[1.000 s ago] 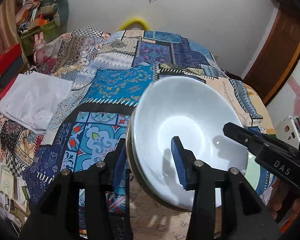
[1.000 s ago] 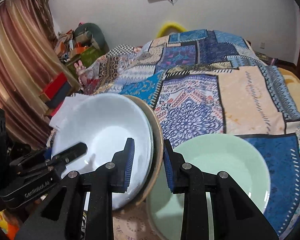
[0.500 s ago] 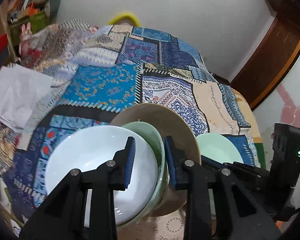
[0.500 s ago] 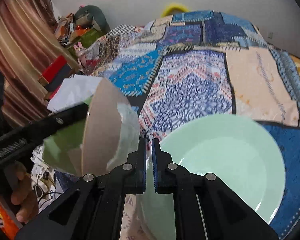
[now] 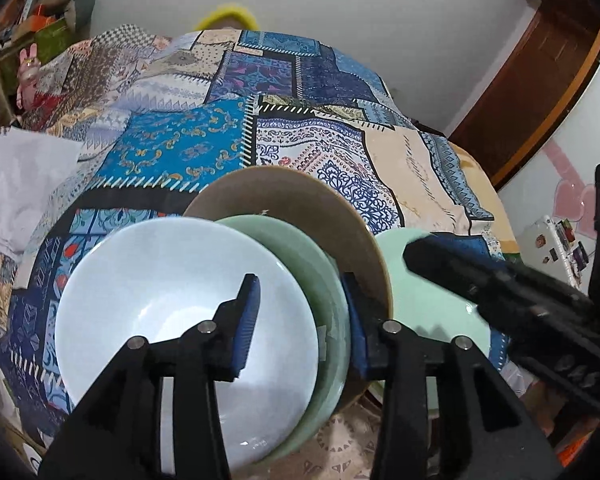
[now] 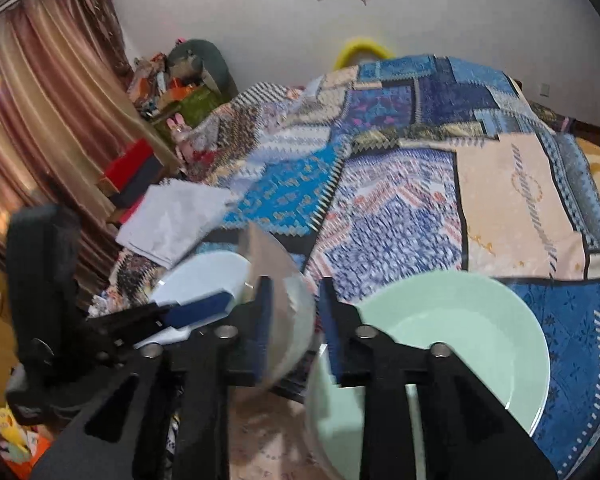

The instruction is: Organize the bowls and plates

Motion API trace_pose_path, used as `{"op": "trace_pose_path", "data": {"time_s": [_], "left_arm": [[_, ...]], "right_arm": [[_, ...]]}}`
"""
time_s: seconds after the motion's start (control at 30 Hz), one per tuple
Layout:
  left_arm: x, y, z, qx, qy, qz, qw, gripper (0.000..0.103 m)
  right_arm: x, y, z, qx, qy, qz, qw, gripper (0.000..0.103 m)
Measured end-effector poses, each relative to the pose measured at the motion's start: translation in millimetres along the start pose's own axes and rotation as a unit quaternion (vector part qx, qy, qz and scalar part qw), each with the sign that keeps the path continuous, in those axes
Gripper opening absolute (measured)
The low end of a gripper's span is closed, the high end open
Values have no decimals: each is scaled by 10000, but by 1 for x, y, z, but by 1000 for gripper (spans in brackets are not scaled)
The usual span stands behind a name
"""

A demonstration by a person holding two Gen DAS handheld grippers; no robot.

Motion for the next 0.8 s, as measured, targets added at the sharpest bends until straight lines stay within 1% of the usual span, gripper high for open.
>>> {"op": "trace_pose_path", "data": {"time_s": [0.07,0.13,0.17,0.23,0.27,0.3,0.4,0.5,0.57,0.67,0.8], "left_arm": [[3,6,6,-16,80,49,10000,42],[7,12,10,5,191,97,9998,44],[7,9,12,14,246,95,9997,44],[7,14,15,40,329,46,9994,49],[4,14,20,62,365,53,9993,50],[-2,3,23,100,411,79,9991,51],[-19,-1,40,139,501,112,9986,51],[-23,-5,51,99,433,91,9990,51],[-20,-5,59,-3,290,68,9996,51],[-9,-9,69,-55,224,239,9994,51],[19,-12,82,-197,-184,495,9984,51]], "right_arm": [[8,-4,0,-41,-11,133,9999,31],[13,-5,-4,-14,-15,220,9998,31],[16,-4,-8,32,9,289,9996,31],[17,-2,-14,89,98,381,9992,31],[16,0,-19,157,128,401,9990,31],[15,3,-22,219,132,390,9989,31],[12,8,-29,346,157,363,9986,31],[9,11,-31,410,154,282,9986,31],[7,13,-33,433,184,264,9985,30],[4,17,-35,498,227,233,9982,28],[3,20,-35,538,185,184,9982,28]]}}
Point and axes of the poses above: each gripper's, at about its wrist camera, not at the fingertips, and z roughly against the way its jaws point, x to its left, y to its underside, the point moved 4 cm from there along -z, roughly the way its jaws point, and after that the axes turned 7 degrees about -x, right-handed, at the moved point
